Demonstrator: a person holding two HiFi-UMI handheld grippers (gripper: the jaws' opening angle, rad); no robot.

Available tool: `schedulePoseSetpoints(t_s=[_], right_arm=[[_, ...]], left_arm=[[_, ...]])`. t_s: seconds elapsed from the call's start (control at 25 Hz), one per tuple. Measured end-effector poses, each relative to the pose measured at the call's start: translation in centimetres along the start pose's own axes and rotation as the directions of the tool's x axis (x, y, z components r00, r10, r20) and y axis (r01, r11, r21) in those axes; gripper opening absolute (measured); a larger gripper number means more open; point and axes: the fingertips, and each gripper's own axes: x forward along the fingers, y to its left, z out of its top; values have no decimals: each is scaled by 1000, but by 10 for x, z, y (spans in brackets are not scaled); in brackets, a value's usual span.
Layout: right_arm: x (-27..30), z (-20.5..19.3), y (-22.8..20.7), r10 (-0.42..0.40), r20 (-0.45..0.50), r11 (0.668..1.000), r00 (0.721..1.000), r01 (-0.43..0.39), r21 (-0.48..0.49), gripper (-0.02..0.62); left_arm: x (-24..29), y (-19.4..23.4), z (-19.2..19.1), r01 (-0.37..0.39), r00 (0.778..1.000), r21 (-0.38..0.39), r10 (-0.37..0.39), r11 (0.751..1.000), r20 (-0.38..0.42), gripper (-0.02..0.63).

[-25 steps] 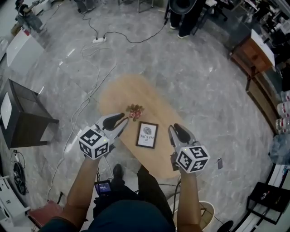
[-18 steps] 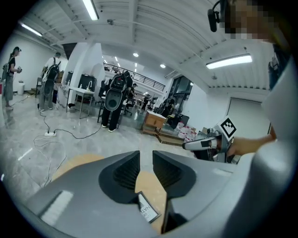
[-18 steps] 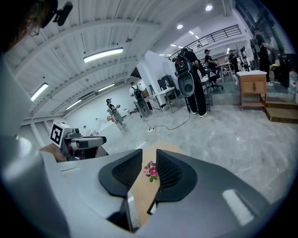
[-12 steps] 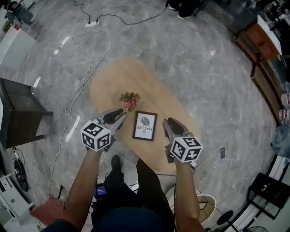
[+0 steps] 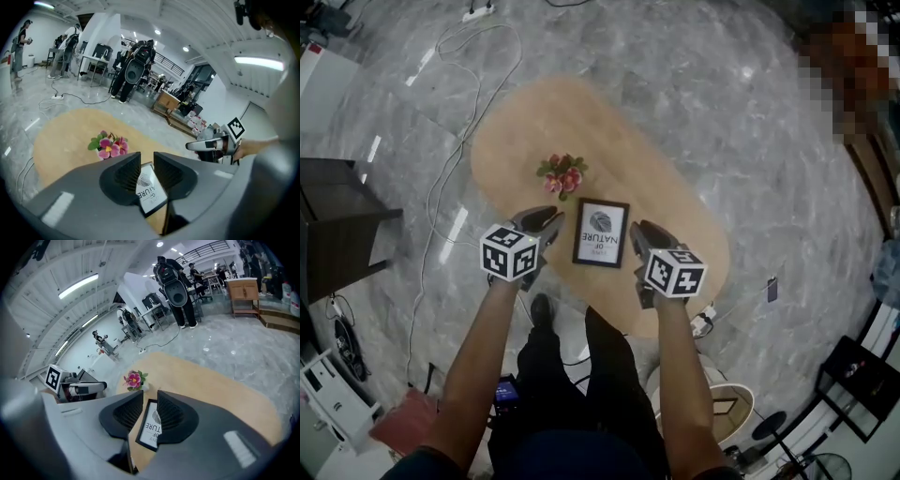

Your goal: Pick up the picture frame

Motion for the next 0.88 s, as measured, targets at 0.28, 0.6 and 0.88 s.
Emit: schedulePoseSetpoints(t_s=[0.28,0.6,0.88], right_arm=[[47,-50,-33,-11,-100,999,995,15,43,78],[88,-95,-67,-25,-201,996,979,41,77,78],[109,-126,-86,-23,-262,992,965,54,110,78]], left_arm=[[49,27,-56,-7,995,-48,2,999,-102,81],[91,47,-108,-12,982,-103,-8,995,-190,86],[111,55,-146,-41,966,-115,10,992,-259,103]])
